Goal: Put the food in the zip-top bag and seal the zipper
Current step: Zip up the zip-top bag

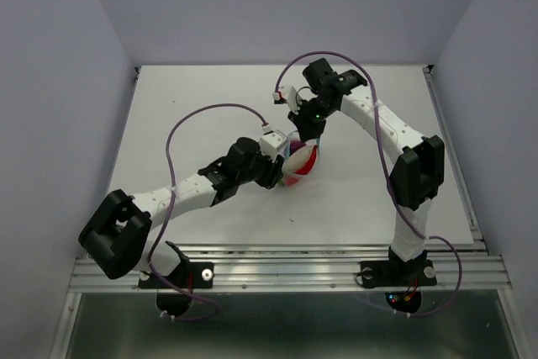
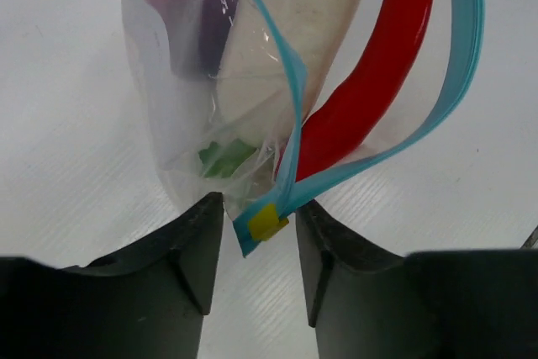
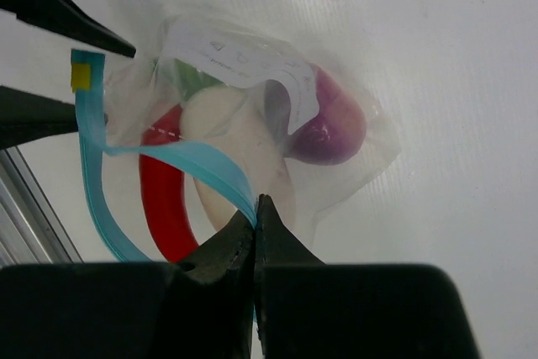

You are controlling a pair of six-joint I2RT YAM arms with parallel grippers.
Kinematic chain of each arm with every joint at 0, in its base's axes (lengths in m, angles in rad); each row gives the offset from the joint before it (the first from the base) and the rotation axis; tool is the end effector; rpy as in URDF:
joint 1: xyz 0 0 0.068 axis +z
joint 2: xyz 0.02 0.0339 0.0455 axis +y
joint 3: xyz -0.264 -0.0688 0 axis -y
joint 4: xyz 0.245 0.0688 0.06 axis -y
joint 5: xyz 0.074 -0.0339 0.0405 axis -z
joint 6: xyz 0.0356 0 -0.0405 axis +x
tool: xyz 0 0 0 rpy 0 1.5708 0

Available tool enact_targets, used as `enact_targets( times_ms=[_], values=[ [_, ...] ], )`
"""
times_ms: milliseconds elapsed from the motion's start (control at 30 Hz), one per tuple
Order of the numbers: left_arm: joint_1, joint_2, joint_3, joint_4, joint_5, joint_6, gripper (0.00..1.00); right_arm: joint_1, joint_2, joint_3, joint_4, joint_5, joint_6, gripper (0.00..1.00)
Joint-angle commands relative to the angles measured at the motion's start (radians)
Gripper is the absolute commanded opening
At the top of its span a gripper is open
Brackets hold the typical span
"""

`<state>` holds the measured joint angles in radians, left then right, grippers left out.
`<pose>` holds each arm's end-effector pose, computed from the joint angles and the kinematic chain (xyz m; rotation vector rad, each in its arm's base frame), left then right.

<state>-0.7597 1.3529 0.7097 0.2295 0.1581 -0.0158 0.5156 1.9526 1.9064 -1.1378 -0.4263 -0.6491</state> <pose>0.2100 -0.2072 0.2284 0.8383 1.8591 -0.6523 0.3460 0.2130 0.3086 -1.5685 2.1752 0.5436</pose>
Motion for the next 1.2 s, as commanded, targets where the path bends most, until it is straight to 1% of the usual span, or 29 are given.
enact_targets(
  times_ms=[0, 33, 100, 133, 200, 233, 333, 400, 433, 467, 500, 567, 600, 633, 667, 700, 733, 767, 800, 833, 867, 933, 967, 1000, 1033, 1067, 1100, 1133, 1167],
  values=[
    [-0.009, 0.005, 0.069, 0.008, 0.018, 0.010, 0.47, -0.006, -0.027, 0.031, 0.009, -0.002, 0.020, 0.01],
    [-0.009, 0.003, 0.085, 0.004, 0.011, 0.001, 0.38, -0.006, -0.026, 0.031, 0.013, 0.014, 0.026, 0.01],
    [-0.009, -0.004, 0.091, 0.001, 0.012, -0.010, 0.32, -0.006, -0.021, 0.029, 0.013, 0.027, 0.032, 0.01],
    [-0.009, -0.020, 0.089, 0.004, 0.011, -0.024, 0.26, -0.006, -0.020, 0.023, 0.016, 0.034, 0.032, 0.01],
    [-0.009, -0.038, 0.085, 0.011, 0.001, -0.035, 0.05, -0.006, -0.018, 0.017, 0.021, 0.060, 0.040, 0.01],
    [-0.009, -0.053, 0.085, 0.011, -0.032, -0.044, 0.00, -0.006, -0.017, 0.016, 0.030, 0.072, 0.052, 0.01],
    [-0.009, -0.089, 0.088, -0.015, -0.052, -0.081, 0.00, -0.006, -0.012, 0.010, 0.058, 0.121, 0.091, 0.01],
    [-0.009, -0.118, 0.091, -0.041, -0.051, -0.128, 0.00, -0.006, -0.011, 0.016, 0.081, 0.214, 0.159, 0.01],
    [-0.009, -0.129, 0.094, -0.053, -0.052, -0.147, 0.00, -0.006, -0.009, 0.017, 0.102, 0.274, 0.184, 0.01],
    [-0.009, -0.136, 0.096, -0.065, -0.052, -0.168, 0.00, -0.006, 0.000, 0.020, 0.107, 0.382, 0.204, 0.01],
    [-0.009, -0.146, 0.100, -0.081, -0.057, -0.185, 0.00, -0.006, 0.003, 0.019, 0.113, 0.440, 0.219, 0.01],
    [-0.012, -0.161, 0.132, -0.175, -0.098, -0.246, 0.00, -0.006, 0.005, 0.000, 0.130, 0.573, 0.259, 0.02],
    [-0.013, -0.161, 0.151, -0.176, -0.121, -0.263, 0.00, -0.006, 0.000, 0.000, 0.147, 0.607, 0.259, 0.05],
    [-0.016, -0.146, 0.171, -0.241, -0.196, -0.298, 0.00, -0.006, -0.006, -0.016, 0.170, 0.644, 0.288, 0.07],
    [-0.016, -0.135, 0.215, -0.281, -0.222, -0.311, 0.00, -0.006, -0.011, -0.015, 0.203, 0.664, 0.301, 0.11],
    [-0.016, -0.109, 0.232, -0.314, -0.248, -0.320, 0.00, -0.006, -0.026, -0.015, 0.217, 0.650, 0.304, 0.13],
    [-0.016, -0.095, 0.244, -0.314, -0.277, -0.328, 0.00, -0.006, -0.033, -0.015, 0.236, 0.623, 0.301, 0.24],
    [-0.016, -0.081, 0.247, -0.314, -0.288, -0.331, 0.00, -0.006, -0.043, -0.010, 0.240, 0.547, 0.302, 0.32],
    [-0.016, -0.066, 0.249, -0.312, -0.301, -0.345, 0.00, -0.006, -0.053, -0.010, 0.249, 0.510, 0.307, 0.35],
    [-0.016, -0.037, 0.252, -0.305, -0.290, -0.355, 0.00, -0.006, -0.084, -0.018, 0.266, 0.470, 0.330, 0.41],
    [-0.016, -0.011, 0.252, -0.280, -0.273, -0.375, 0.00, -0.006, -0.102, -0.041, 0.307, 0.390, 0.359, 0.60],
    [-0.016, 0.012, 0.247, -0.250, -0.221, -0.398, 0.00, -0.006, -0.135, -0.075, 0.351, 0.345, 0.396, 0.62],
    [-0.015, 0.021, 0.244, -0.242, -0.215, -0.430, 0.00, -0.006, -0.167, -0.108, 0.395, 0.342, 0.416, 0.66],
    [-0.015, 0.034, 0.247, -0.237, -0.212, -0.438, 0.00, -0.006, -0.184, -0.121, 0.424, 0.348, 0.445, 0.67],
    [-0.015, 0.051, 0.257, -0.240, -0.204, -0.444, 0.00, -0.006, -0.214, -0.131, 0.475, 0.362, 0.497, 0.74],
    [-0.015, 0.055, 0.258, -0.245, -0.207, -0.458, 0.00, -0.006, -0.228, -0.142, 0.501, 0.380, 0.528, 0.78],
    [-0.013, 0.057, 0.258, -0.251, -0.209, -0.476, 0.00, -0.006, -0.245, -0.156, 0.528, 0.470, 0.567, 0.84],
    [-0.013, 0.052, 0.257, -0.254, -0.225, -0.492, 0.00, -0.006, -0.262, -0.167, 0.576, 0.519, 0.648, 1.00],
    [-0.012, 0.046, 0.251, -0.259, -0.238, -0.513, 0.00, -0.017, -0.305, -0.182, 0.598, 0.578, 0.701, 1.00]
  ],
)
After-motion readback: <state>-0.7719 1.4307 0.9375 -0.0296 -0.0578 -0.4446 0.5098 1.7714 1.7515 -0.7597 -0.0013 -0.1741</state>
